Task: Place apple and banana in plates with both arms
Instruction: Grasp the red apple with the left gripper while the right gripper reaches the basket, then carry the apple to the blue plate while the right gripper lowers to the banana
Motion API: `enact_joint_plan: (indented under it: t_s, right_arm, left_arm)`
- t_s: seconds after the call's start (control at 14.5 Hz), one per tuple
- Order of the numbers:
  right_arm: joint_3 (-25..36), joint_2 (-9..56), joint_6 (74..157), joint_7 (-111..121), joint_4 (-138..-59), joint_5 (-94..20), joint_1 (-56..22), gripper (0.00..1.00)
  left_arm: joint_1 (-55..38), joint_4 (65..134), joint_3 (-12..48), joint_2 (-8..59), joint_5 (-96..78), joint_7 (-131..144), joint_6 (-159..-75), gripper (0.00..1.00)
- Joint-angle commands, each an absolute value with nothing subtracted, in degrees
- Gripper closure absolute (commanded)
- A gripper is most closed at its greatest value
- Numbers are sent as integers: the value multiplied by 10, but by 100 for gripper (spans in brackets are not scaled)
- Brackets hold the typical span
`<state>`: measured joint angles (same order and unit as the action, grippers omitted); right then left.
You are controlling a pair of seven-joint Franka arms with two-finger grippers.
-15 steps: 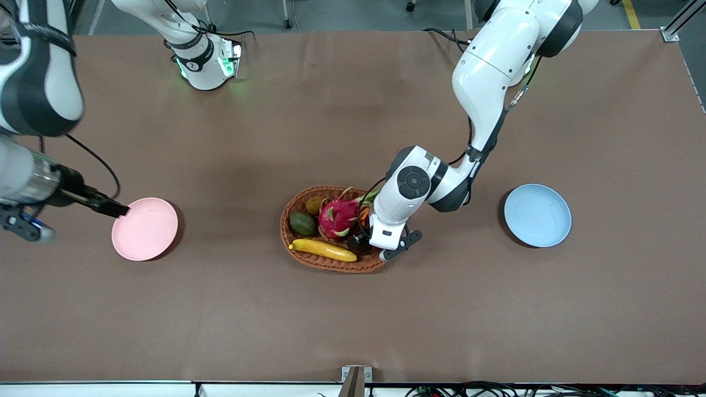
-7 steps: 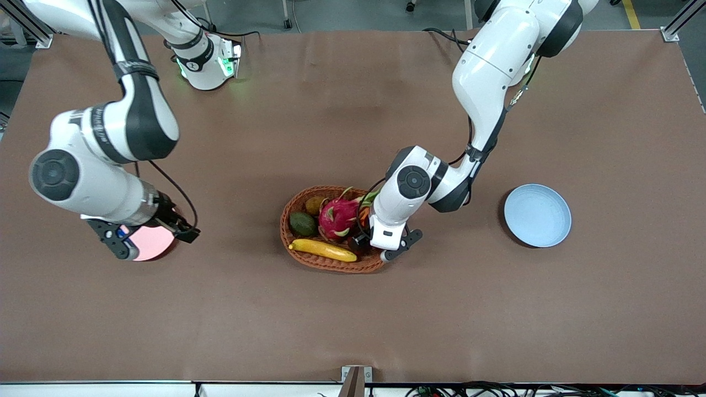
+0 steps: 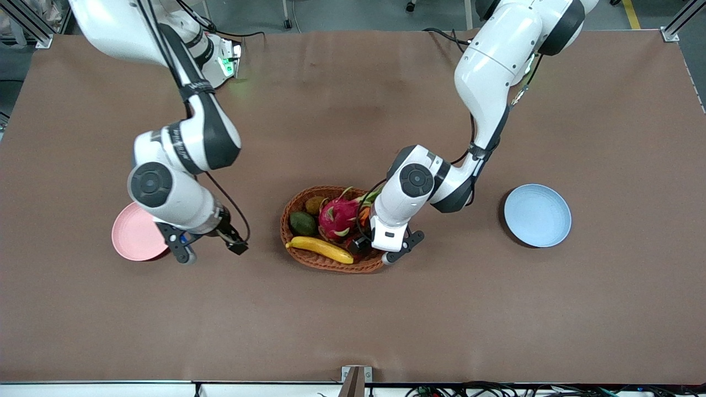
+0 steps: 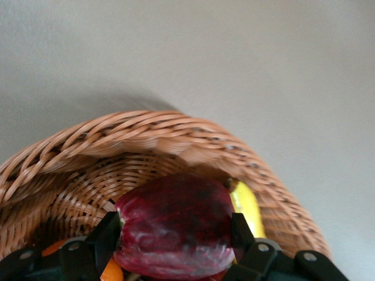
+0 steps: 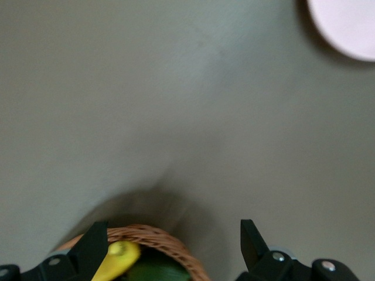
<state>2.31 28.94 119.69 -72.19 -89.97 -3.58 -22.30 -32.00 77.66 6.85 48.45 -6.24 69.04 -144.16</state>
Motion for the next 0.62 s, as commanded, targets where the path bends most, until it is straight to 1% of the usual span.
enact_joint_plan:
  t_s: [0.0, 0.21, 0.34, 0.55]
  right_arm:
    - [28, 311, 1249, -758, -896, -40, -242, 0]
    - [29, 339, 1287, -758, -896, -39, -257, 0]
    - [29, 351, 1301, -760, -895, -37, -261, 0]
    - [28, 364, 1313, -760, -892, -38, -267, 2]
  left_arm:
    - [-317, 785, 63, 447, -62, 700, -1429, 78]
    - [-315, 787, 45, 408, -61, 693, -1349, 78]
    - [-294, 796, 40, 380, -55, 676, -1307, 78]
    - [-250, 854, 40, 310, -54, 612, -1274, 78]
